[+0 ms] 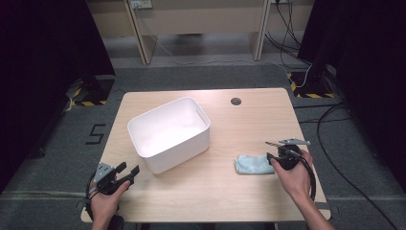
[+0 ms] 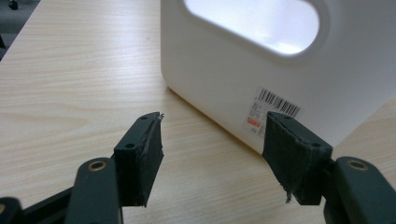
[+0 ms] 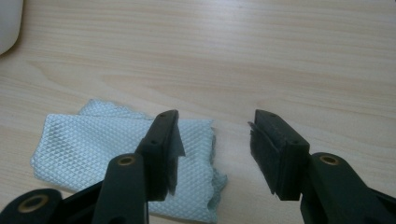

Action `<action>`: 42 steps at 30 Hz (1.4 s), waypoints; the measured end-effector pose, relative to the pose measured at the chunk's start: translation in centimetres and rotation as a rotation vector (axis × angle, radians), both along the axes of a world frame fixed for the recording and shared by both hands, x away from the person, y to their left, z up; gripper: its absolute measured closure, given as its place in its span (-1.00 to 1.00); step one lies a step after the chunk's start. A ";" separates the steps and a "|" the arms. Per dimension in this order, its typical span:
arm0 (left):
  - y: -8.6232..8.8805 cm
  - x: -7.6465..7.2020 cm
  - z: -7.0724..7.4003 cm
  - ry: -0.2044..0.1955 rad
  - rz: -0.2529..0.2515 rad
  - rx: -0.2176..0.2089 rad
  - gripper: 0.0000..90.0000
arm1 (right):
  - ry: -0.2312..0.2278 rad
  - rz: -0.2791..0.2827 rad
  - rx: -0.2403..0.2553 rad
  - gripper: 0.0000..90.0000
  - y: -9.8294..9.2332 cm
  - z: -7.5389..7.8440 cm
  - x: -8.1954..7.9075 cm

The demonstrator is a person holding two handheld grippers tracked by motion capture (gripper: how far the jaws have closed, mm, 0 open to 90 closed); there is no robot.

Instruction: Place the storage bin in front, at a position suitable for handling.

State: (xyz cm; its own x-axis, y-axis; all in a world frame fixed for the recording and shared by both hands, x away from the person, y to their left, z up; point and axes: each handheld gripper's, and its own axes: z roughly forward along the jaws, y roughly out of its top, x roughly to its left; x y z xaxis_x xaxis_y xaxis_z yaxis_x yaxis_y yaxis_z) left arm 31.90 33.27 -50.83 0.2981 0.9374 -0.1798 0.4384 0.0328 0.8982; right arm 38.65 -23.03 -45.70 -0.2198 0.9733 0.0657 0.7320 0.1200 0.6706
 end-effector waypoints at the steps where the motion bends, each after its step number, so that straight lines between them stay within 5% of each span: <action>1: 0.0 -0.1 0.2 -0.001 0.000 0.000 -0.18 | -0.002 -0.002 0.001 0.14 0.0 0.0 0.0; 7: -0.1 -0.3 1.1 -0.005 -0.012 -0.045 -0.17 | -0.021 -0.003 -0.007 0.14 0.3 0.9 0.3; 15: -0.3 -0.3 5.1 -0.046 -0.025 -0.139 -0.16 | -0.035 0.034 -0.007 0.18 2.0 2.5 1.8; 21: -0.6 0.3 8.0 -0.107 -0.005 -0.159 -0.09 | -0.045 0.112 0.026 0.19 4.3 4.2 3.9; 29: -1.3 1.8 10.6 -0.129 -0.006 -0.178 -0.08 | -0.065 0.182 0.045 0.20 7.8 6.6 6.0; 34: -1.9 3.2 10.9 -0.081 0.034 -0.091 -0.01 | -0.064 0.238 0.079 0.21 10.5 8.0 7.3; 37: -2.2 3.7 10.6 -0.039 0.033 -0.115 0.04 | -0.070 0.274 0.082 0.21 12.2 8.8 7.9; 42: -2.6 4.4 10.1 0.024 0.046 -0.089 0.12 | -0.066 0.303 0.082 0.21 14.5 9.4 8.9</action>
State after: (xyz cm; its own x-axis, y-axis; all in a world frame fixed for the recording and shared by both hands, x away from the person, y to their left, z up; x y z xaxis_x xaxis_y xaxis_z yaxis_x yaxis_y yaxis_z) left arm 36.33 30.62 -40.73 0.2498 0.9299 -0.2699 0.4558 0.1329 0.8801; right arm 47.51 -8.49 -36.27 -0.5054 0.8548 0.1176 0.6260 0.2694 0.7318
